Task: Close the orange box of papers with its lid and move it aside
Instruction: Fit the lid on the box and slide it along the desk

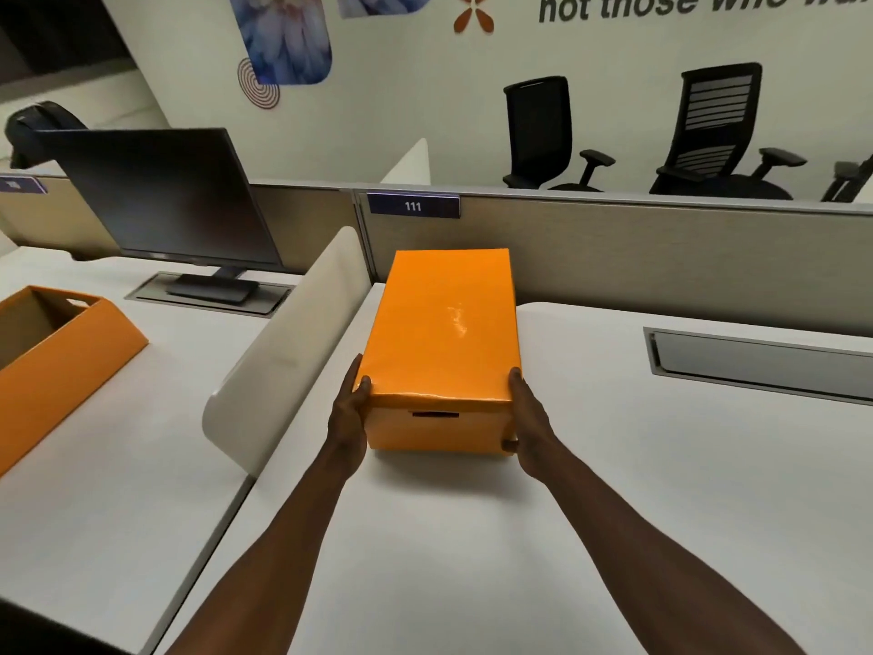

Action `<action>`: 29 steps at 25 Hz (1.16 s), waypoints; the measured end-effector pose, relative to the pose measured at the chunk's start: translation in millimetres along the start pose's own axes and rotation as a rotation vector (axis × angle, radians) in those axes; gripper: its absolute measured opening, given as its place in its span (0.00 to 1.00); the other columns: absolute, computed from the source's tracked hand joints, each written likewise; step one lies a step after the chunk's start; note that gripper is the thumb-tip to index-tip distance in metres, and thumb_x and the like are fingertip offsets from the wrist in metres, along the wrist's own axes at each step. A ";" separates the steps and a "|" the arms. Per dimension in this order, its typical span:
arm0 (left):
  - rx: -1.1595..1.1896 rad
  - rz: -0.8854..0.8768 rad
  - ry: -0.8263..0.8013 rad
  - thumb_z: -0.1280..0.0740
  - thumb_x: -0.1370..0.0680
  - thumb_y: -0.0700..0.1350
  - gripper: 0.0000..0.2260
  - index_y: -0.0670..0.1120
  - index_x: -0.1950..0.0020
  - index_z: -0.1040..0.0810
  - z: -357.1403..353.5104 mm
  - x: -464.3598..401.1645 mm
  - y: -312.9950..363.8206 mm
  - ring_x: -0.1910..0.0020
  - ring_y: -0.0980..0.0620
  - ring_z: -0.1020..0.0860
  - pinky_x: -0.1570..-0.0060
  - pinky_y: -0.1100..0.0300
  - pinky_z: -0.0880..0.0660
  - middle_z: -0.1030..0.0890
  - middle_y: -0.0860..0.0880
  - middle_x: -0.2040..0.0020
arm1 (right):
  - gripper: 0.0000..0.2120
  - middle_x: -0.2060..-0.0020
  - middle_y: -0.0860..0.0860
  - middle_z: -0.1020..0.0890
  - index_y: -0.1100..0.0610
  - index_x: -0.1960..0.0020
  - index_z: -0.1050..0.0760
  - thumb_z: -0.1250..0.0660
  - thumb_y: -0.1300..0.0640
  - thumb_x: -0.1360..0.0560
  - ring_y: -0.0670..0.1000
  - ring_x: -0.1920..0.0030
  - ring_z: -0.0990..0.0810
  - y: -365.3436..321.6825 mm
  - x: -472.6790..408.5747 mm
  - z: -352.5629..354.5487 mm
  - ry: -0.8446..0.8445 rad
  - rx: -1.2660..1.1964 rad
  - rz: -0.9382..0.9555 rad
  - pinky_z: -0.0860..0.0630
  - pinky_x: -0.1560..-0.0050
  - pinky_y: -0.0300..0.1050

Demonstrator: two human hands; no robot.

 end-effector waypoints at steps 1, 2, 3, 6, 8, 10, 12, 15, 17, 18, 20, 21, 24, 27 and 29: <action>0.006 0.001 -0.006 0.45 0.14 0.50 0.21 0.56 0.20 0.37 4.9 -2.3 -5.2 0.33 0.43 0.25 0.48 0.50 0.22 0.29 0.46 0.24 | 0.32 0.37 0.51 0.26 0.43 0.24 0.41 0.47 0.29 0.24 0.57 0.43 0.24 3.8 -2.6 0.1 0.015 0.044 0.012 0.26 0.43 0.61; 0.009 -0.001 -0.012 0.44 0.14 0.50 0.21 0.56 0.20 0.37 9.9 -5.3 -9.6 0.30 0.41 0.26 0.46 0.50 0.22 0.30 0.46 0.24 | 0.35 0.35 0.52 0.26 0.42 0.23 0.41 0.48 0.27 0.25 0.58 0.41 0.24 6.2 -4.0 -0.6 0.032 0.112 0.028 0.26 0.41 0.61; 0.001 -0.004 -0.017 0.44 0.14 0.50 0.21 0.56 0.20 0.37 13.2 -7.7 -11.6 0.29 0.40 0.27 0.45 0.50 0.22 0.30 0.46 0.23 | 0.37 0.32 0.53 0.26 0.41 0.22 0.43 0.50 0.26 0.26 0.59 0.39 0.24 8.0 -7.0 -0.4 0.058 0.199 0.051 0.26 0.40 0.61; -0.112 -0.023 -0.036 0.42 0.16 0.54 0.22 0.59 0.21 0.38 16.8 -11.2 -11.2 0.27 0.39 0.29 0.43 0.50 0.23 0.31 0.47 0.23 | 0.39 0.27 0.55 0.29 0.42 0.20 0.51 0.53 0.26 0.25 0.60 0.33 0.26 -3.2 0.9 1.0 0.234 0.488 0.214 0.27 0.39 0.53; -0.338 -0.136 -0.004 0.38 0.22 0.66 0.31 0.61 0.21 0.41 19.7 -5.4 -3.0 0.26 0.42 0.30 0.38 0.48 0.24 0.34 0.48 0.21 | 0.43 0.21 0.53 0.38 0.43 0.19 0.56 0.46 0.27 0.27 0.54 0.26 0.34 -13.9 12.6 0.9 0.326 0.655 0.435 0.30 0.34 0.55; -0.635 -0.316 -0.022 0.33 0.31 0.73 0.45 0.58 0.19 0.43 18.2 2.2 6.3 0.25 0.48 0.34 0.35 0.50 0.27 0.39 0.49 0.19 | 0.48 0.20 0.51 0.45 0.44 0.19 0.55 0.34 0.31 0.29 0.49 0.25 0.39 -13.2 19.0 -6.8 0.293 0.814 0.592 0.29 0.34 0.54; -0.838 -0.439 -0.072 0.25 0.35 0.68 0.50 0.55 0.18 0.42 15.4 6.2 7.5 0.24 0.50 0.37 0.33 0.52 0.30 0.42 0.49 0.17 | 0.52 0.20 0.53 0.42 0.44 0.19 0.49 0.27 0.32 0.34 0.54 0.25 0.35 -9.9 16.2 -9.4 0.244 0.882 0.642 0.29 0.32 0.58; -0.862 -0.491 -0.053 0.18 0.35 0.57 0.47 0.56 0.20 0.37 24.8 3.3 10.2 0.23 0.42 0.34 0.31 0.43 0.27 0.40 0.46 0.18 | 0.53 0.22 0.55 0.37 0.48 0.20 0.45 0.23 0.34 0.37 0.59 0.28 0.29 -12.2 14.1 -11.7 0.183 0.864 0.687 0.29 0.32 0.57; -0.858 -0.517 -0.042 0.18 0.33 0.52 0.46 0.56 0.20 0.38 33.3 4.4 9.9 0.24 0.38 0.33 0.32 0.37 0.26 0.40 0.44 0.18 | 0.53 0.22 0.56 0.38 0.49 0.19 0.45 0.23 0.37 0.36 0.60 0.30 0.28 -6.5 16.2 -18.5 0.140 0.919 0.733 0.27 0.34 0.57; -0.863 -0.528 -0.054 0.19 0.32 0.51 0.45 0.57 0.20 0.39 36.1 5.9 8.0 0.24 0.37 0.33 0.32 0.36 0.26 0.40 0.44 0.18 | 0.52 0.21 0.57 0.40 0.49 0.19 0.46 0.23 0.39 0.34 0.61 0.30 0.28 -3.1 17.5 -21.4 0.132 0.957 0.747 0.27 0.34 0.58; -0.897 -0.531 -0.069 0.21 0.31 0.53 0.45 0.62 0.20 0.42 40.1 9.4 4.5 0.23 0.37 0.35 0.33 0.34 0.26 0.44 0.44 0.17 | 0.50 0.20 0.58 0.45 0.48 0.19 0.47 0.23 0.42 0.32 0.63 0.30 0.27 2.6 18.6 -24.6 0.153 1.017 0.758 0.25 0.37 0.59; -0.944 -0.546 -0.055 0.21 0.31 0.54 0.45 0.62 0.20 0.43 40.4 11.2 5.0 0.21 0.37 0.39 0.32 0.33 0.28 0.47 0.45 0.16 | 0.49 0.19 0.58 0.48 0.48 0.19 0.47 0.23 0.43 0.32 0.63 0.31 0.27 2.7 18.8 -25.6 0.177 1.050 0.766 0.23 0.39 0.58; -1.282 -0.786 0.038 0.22 0.30 0.57 0.44 0.54 0.19 0.39 28.4 21.8 18.8 0.17 0.35 0.52 0.26 0.30 0.42 0.50 0.41 0.16 | 0.50 0.19 0.57 0.54 0.47 0.19 0.48 0.23 0.43 0.32 0.65 0.25 0.35 -0.7 22.5 -35.1 0.207 1.227 0.859 0.22 0.42 0.59; -1.403 -0.874 -0.101 0.21 0.30 0.54 0.45 0.50 0.19 0.40 9.9 29.0 12.8 0.18 0.36 0.46 0.29 0.28 0.36 0.43 0.41 0.17 | 0.49 0.19 0.55 0.52 0.44 0.19 0.48 0.23 0.46 0.32 0.66 0.21 0.47 6.4 21.7 -43.4 0.156 1.350 0.869 0.23 0.42 0.64; -1.385 -0.848 -0.113 0.21 0.29 0.49 0.42 0.48 0.20 0.38 8.8 27.2 8.3 0.21 0.36 0.38 0.35 0.33 0.25 0.35 0.42 0.20 | 0.46 0.19 0.55 0.48 0.44 0.20 0.46 0.23 0.51 0.30 0.66 0.22 0.46 7.6 20.6 -45.1 0.165 1.351 0.852 0.21 0.45 0.65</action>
Point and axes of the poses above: each hand's wrist, its own x-axis away from the middle knuckle, its own z-axis out of the back of the hand, y = z × x, the point moved 7 cm from there along -x, towards the middle knuckle
